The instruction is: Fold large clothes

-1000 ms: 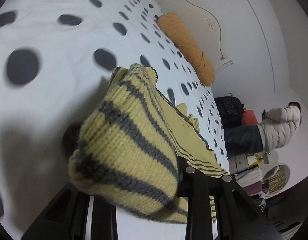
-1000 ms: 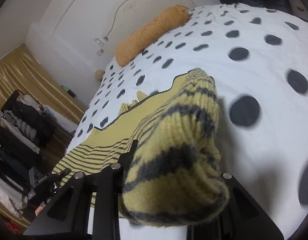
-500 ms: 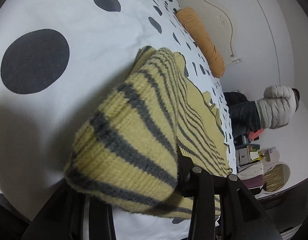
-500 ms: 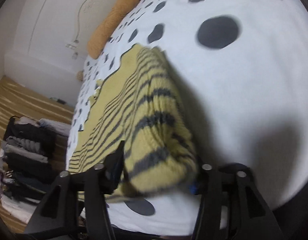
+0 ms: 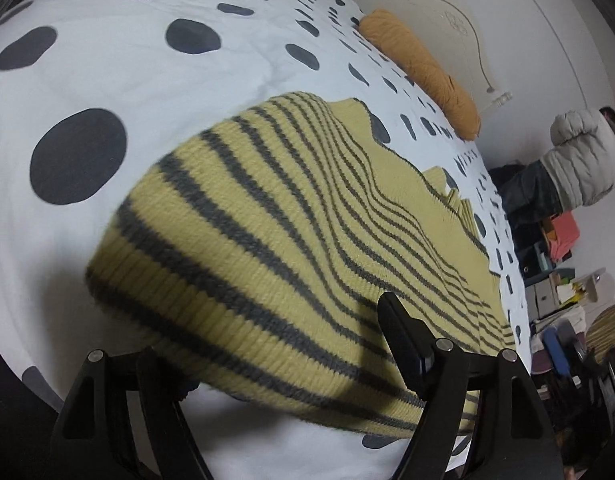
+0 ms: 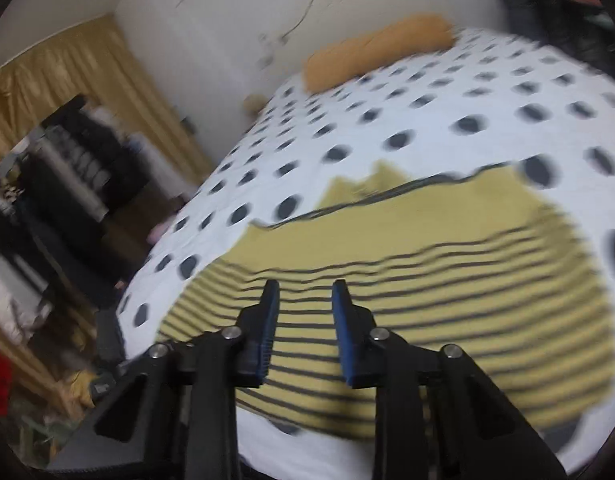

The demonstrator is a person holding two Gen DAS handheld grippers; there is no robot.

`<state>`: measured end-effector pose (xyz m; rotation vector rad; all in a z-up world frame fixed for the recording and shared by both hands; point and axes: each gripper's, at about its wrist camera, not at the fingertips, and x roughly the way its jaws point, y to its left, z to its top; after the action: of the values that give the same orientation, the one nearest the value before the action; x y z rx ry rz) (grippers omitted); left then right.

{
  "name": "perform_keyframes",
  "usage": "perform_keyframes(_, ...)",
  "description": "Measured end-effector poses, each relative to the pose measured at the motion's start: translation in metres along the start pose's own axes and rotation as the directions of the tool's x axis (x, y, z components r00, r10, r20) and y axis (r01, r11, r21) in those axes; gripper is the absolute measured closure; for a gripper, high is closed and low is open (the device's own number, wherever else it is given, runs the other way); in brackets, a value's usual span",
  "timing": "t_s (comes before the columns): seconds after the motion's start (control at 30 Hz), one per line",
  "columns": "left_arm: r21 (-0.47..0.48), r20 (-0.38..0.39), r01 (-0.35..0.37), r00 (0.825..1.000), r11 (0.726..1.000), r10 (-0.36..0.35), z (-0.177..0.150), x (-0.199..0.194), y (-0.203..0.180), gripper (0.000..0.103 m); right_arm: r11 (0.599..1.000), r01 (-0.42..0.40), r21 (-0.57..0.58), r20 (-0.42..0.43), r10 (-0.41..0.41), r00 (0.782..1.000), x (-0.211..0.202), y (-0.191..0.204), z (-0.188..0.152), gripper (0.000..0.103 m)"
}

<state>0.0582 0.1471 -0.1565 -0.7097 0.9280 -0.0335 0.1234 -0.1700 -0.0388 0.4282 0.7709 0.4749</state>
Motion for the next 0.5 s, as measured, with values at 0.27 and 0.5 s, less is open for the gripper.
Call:
perform_keyframes(0.27, -0.005, 0.006, -0.009, 1.0, 1.0, 0.009, 0.007, 0.003, 0.014, 0.025, 0.989, 0.137, -0.054, -0.179, -0.145, 0.973, 0.1, -0.03, -0.034, 0.103)
perform_keyframes(0.5, 0.025, 0.031, -0.046, 0.998, 0.999, 0.045, 0.011, 0.01, 0.01, 0.025, 0.962, 0.26, -0.088, -0.069, -0.266, 0.961, 0.043, -0.039, -0.038, 0.103)
